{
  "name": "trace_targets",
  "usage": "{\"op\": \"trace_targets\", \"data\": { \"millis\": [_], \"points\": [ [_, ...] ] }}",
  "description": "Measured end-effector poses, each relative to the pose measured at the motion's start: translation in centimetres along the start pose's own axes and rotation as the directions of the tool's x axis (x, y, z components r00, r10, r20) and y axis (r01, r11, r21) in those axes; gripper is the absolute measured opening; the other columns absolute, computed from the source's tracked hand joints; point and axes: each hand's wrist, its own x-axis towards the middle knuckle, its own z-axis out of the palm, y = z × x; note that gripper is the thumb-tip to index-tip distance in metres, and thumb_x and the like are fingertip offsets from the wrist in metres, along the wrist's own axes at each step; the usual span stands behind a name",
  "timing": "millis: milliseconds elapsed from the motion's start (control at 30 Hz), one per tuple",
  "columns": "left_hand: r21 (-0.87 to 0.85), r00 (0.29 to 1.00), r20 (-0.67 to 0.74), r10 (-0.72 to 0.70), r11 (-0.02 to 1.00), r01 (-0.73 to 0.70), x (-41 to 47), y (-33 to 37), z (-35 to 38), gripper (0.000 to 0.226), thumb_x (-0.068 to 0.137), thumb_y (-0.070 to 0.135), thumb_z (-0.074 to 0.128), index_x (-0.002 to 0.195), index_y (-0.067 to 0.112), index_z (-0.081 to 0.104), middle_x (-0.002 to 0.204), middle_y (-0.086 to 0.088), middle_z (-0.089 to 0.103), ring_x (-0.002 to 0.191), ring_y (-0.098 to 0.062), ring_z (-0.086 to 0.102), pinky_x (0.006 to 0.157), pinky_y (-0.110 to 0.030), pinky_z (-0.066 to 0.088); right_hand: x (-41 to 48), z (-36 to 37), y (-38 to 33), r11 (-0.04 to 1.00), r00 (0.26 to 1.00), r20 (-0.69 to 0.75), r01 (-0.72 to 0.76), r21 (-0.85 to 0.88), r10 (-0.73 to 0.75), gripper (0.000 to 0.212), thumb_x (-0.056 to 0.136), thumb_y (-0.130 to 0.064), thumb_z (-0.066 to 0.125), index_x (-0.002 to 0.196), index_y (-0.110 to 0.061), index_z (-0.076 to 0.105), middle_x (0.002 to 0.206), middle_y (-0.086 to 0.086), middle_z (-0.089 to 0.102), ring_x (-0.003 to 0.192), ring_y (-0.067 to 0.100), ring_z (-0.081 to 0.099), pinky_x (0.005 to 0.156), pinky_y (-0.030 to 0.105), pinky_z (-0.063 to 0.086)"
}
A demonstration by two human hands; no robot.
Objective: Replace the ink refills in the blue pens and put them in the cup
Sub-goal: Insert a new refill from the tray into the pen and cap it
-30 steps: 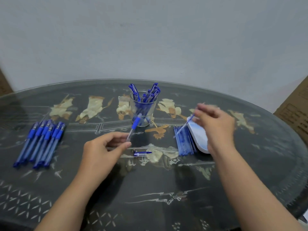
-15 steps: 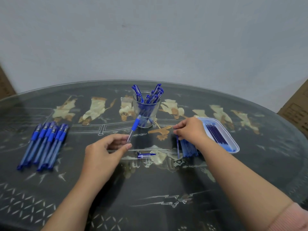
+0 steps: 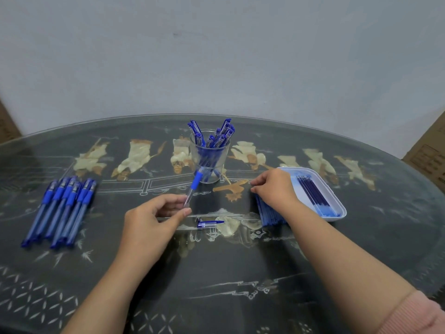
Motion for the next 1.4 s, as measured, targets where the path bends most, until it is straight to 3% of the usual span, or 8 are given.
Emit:
{"op": "trace_targets", "data": {
  "millis": [467, 633, 700, 800, 900, 1000, 1100, 1400],
  "points": [
    [0.013, 1.000, -0.012, 0.001, 1.000, -0.001, 0.0, -0.1, 0.1, 0.025, 0.075, 0.006, 0.080, 0.088, 0.027, 0.075, 0.079, 0.015, 0.074, 0.073, 0.002, 0.067, 0.071, -0.004, 0.048, -0.1, 0.3, 0.2, 0.999, 0.999, -0.010, 0.046, -0.003, -0.046, 0.011, 0.088, -0.007, 0.069, 0.095, -0.014, 0.074, 0.101, 0.008, 0.070, 0.090, 0.018, 0.063, 0.078, 0.025, 0.046],
    [-0.028, 0.998, -0.064, 0.025, 0.999, -0.027, -0.3, 0.0, 0.7, 0.025, 0.077, 0.003, 0.078, 0.089, 0.025, 0.074, 0.078, 0.011, 0.074, 0.075, 0.003, 0.067, 0.072, -0.002, 0.046, -0.9, -0.1, -0.2, 0.994, 0.995, -0.041, 0.096, 0.048, -0.094, 0.014, 0.091, -0.008, 0.064, 0.098, -0.018, 0.072, 0.090, 0.002, 0.065, 0.084, 0.015, 0.060, 0.065, 0.018, 0.040],
    [-0.055, 0.995, -0.091, 0.030, 0.998, -0.035, -0.5, 0.0, 1.0, 0.024, 0.078, 0.003, 0.077, 0.090, 0.024, 0.074, 0.081, 0.014, 0.074, 0.077, 0.003, 0.068, 0.073, -0.003, 0.047, -1.5, -1.0, -0.1, 0.986, 0.989, -0.106, 0.112, 0.123, -0.099, 0.015, 0.092, -0.010, 0.064, 0.097, -0.022, 0.070, 0.080, -0.005, 0.061, 0.072, 0.007, 0.056, 0.055, 0.007, 0.036],
    [-0.075, 0.992, -0.122, 0.034, 0.996, -0.043, -0.9, 0.0, 1.4, 0.023, 0.080, 0.003, 0.076, 0.092, 0.022, 0.074, 0.082, 0.013, 0.074, 0.079, 0.004, 0.067, 0.075, -0.003, 0.047, -1.9, -3.1, 1.1, 0.980, 0.968, -0.249, 0.086, 0.177, -0.040, 0.019, 0.091, -0.008, 0.061, 0.092, -0.024, 0.071, 0.075, -0.010, 0.060, 0.063, 0.004, 0.053, 0.049, 0.009, 0.036],
    [-0.060, 0.991, -0.125, 0.041, 0.997, -0.048, -1.2, -0.1, 1.6, 0.022, 0.080, 0.002, 0.075, 0.095, 0.018, 0.074, 0.084, 0.009, 0.074, 0.080, 0.005, 0.067, 0.076, -0.003, 0.047, -1.3, -5.0, 3.2, 0.988, 0.950, -0.295, -0.059, 0.143, 0.100, 0.021, 0.090, -0.006, 0.058, 0.095, -0.019, 0.074, 0.081, -0.004, 0.065, 0.072, 0.013, 0.060, 0.059, 0.019, 0.037],
    [-0.056, 0.992, -0.117, 0.040, 0.997, -0.047, -1.3, -0.4, 1.7, 0.024, 0.079, 0.000, 0.075, 0.094, 0.020, 0.074, 0.083, 0.008, 0.074, 0.081, 0.003, 0.068, 0.075, -0.003, 0.047, -0.5, -5.6, 5.5, 0.980, 0.954, -0.224, -0.190, 0.057, 0.198, 0.026, 0.088, -0.003, 0.058, 0.104, -0.015, 0.075, 0.107, 0.006, 0.072, 0.102, 0.026, 0.065, 0.081, 0.024, 0.043],
    [-0.054, 0.993, -0.109, 0.043, 0.997, -0.049, -1.2, -0.5, 1.7, 0.025, 0.079, 0.000, 0.076, 0.093, 0.021, 0.074, 0.083, 0.013, 0.074, 0.082, 0.002, 0.068, 0.076, -0.003, 0.047, -0.1, -5.6, 6.7, 0.969, 0.959, -0.165, -0.241, -0.045, 0.231, 0.032, 0.086, -0.003, 0.056, 0.108, -0.018, 0.075, 0.118, 0.005, 0.070, 0.111, 0.027, 0.063, 0.094, 0.028, 0.046],
    [-0.046, 0.994, -0.092, 0.060, 0.997, -0.065, -1.0, -0.5, 1.9, 0.028, 0.078, 0.000, 0.076, 0.089, 0.026, 0.072, 0.086, 0.020, 0.072, 0.080, 0.003, 0.068, 0.075, -0.002, 0.046, 0.2, -4.9, 6.2, 0.963, 0.963, -0.135, -0.248, -0.101, 0.234, 0.031, 0.090, 0.001, 0.048, 0.102, -0.005, 0.075, 0.116, 0.014, 0.069, 0.111, 0.031, 0.062, 0.096, 0.035, 0.049]
  ]
}}
